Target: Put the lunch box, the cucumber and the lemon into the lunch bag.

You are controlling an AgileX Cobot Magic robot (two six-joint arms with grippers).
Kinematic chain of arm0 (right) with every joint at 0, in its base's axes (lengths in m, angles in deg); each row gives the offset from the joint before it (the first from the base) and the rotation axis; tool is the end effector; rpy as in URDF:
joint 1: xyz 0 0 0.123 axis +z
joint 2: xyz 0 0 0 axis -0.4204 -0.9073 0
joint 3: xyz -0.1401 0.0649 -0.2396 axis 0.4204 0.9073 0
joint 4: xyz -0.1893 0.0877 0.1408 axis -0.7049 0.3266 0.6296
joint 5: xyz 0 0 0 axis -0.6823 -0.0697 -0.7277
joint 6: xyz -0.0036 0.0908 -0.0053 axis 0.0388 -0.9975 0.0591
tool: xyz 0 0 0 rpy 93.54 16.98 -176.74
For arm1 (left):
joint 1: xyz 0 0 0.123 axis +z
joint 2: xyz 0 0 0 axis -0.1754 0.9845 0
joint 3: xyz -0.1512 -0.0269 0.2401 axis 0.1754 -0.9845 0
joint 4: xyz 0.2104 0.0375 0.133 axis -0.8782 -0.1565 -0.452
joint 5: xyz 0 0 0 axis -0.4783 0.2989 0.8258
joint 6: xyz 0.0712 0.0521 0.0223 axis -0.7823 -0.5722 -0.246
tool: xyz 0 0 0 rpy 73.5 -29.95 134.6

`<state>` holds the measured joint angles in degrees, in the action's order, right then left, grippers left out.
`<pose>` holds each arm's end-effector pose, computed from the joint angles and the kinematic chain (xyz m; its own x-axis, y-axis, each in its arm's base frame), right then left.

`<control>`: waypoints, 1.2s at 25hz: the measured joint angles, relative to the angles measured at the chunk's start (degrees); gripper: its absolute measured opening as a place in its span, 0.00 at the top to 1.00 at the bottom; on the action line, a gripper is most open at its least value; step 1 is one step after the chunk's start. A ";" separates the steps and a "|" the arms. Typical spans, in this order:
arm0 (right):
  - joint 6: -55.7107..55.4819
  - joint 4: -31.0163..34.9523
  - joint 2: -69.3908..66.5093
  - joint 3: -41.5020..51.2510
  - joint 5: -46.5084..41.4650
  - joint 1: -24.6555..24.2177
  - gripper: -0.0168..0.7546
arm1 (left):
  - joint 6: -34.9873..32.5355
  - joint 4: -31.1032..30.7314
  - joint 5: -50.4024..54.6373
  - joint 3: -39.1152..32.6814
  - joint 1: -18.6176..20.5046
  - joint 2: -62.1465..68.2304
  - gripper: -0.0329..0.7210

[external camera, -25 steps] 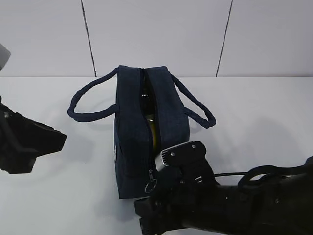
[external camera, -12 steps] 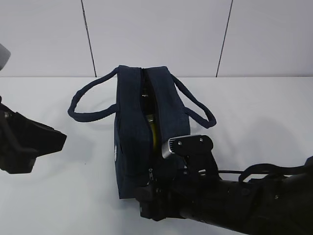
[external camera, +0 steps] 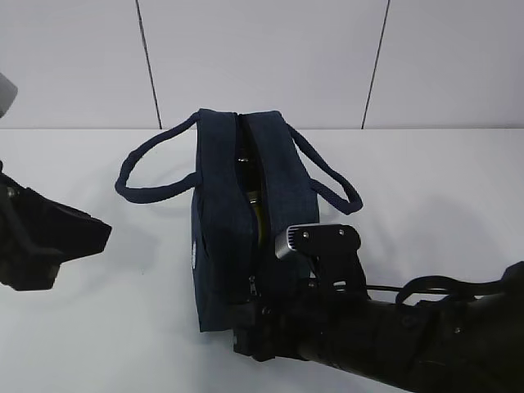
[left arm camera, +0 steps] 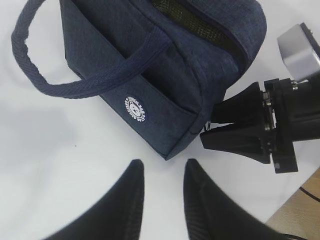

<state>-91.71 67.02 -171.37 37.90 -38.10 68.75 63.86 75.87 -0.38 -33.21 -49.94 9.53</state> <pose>0.2179 0.2127 0.1062 -0.7060 0.0024 -0.7082 -0.4138 0.8102 0.4152 0.1516 -0.1341 0.2763 -0.6145 0.3206 -0.7208 0.5911 0.7923 -0.1515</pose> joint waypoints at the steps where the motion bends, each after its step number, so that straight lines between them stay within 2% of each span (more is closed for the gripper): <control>1: 0.00 0.26 0.00 0.00 0.08 0.00 0.43 | 0.00 0.00 0.00 0.00 0.00 0.00 0.70; 6: -0.08 1.29 0.00 0.00 0.08 0.12 0.54 | 0.00 0.00 0.00 0.00 0.00 0.00 0.70; 18: -0.08 1.52 0.00 0.00 -0.36 0.12 0.93 | 0.00 0.00 0.00 0.00 0.00 0.00 0.70; 21: -0.12 1.27 0.00 0.00 -0.78 0.12 0.98 | 0.00 0.00 0.00 0.00 0.00 0.00 0.70; 30: -0.21 -3.90 0.00 0.81 -0.59 0.12 0.99 | 0.00 0.00 0.00 0.00 0.00 0.00 0.70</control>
<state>-91.92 63.11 -171.37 38.71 -38.69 68.87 63.86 75.87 -0.38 -33.21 -49.94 9.53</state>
